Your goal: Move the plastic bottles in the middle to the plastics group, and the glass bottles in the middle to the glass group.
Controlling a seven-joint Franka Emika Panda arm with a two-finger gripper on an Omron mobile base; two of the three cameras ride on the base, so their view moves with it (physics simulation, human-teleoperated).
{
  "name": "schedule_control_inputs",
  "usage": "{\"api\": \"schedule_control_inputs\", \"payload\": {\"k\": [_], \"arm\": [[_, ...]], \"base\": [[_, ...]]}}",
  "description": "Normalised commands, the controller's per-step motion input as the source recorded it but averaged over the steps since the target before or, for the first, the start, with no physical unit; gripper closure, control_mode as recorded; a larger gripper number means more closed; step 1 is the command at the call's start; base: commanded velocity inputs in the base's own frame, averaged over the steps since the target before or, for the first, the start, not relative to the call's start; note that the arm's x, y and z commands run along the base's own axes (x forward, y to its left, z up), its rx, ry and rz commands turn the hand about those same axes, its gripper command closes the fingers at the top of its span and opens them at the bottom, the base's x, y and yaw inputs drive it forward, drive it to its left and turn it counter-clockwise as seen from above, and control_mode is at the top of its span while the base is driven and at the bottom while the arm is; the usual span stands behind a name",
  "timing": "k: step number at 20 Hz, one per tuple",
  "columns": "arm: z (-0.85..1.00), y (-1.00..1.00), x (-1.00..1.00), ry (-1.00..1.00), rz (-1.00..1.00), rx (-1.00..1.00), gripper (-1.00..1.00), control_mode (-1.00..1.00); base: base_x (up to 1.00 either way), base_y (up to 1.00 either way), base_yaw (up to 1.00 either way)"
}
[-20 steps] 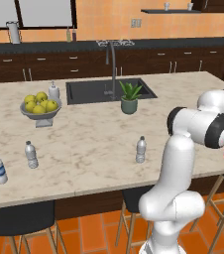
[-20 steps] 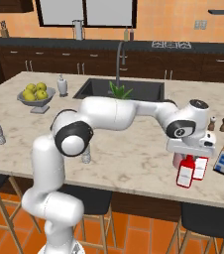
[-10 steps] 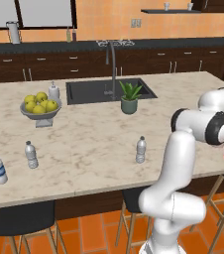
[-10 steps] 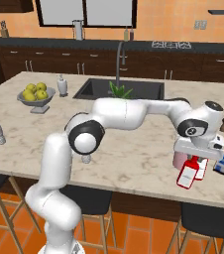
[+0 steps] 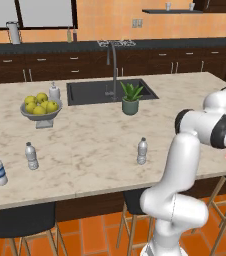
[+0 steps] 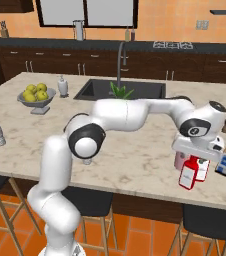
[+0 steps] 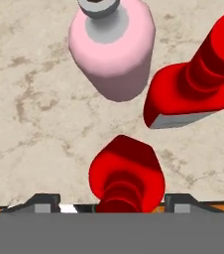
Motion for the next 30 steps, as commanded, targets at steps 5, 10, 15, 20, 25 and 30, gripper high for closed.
{"api": "schedule_control_inputs", "payload": {"k": [5,10,15,20,25,30], "arm": [[0.26,0.15,-0.02,-0.1,0.0,-0.14,-1.0,-1.0],[0.5,0.4,-0.29,-0.2,0.0,-0.34,-1.0,-1.0],[0.01,0.99,-0.29,-0.03,0.0,-0.19,-1.0,-1.0],[-0.07,1.0,-0.1,0.03,0.0,-0.01,-1.0,-1.0],[-0.01,1.0,0.02,0.01,-0.05,0.0,-1.0,-1.0],[0.0,1.0,0.12,0.02,-0.07,0.03,-1.0,-1.0]], "base": [[0.0,0.0,0.0],[0.0,0.0,0.0],[0.0,0.0,0.0],[0.0,0.0,0.0],[0.0,0.0,0.0],[0.0,0.0,0.0]]}}
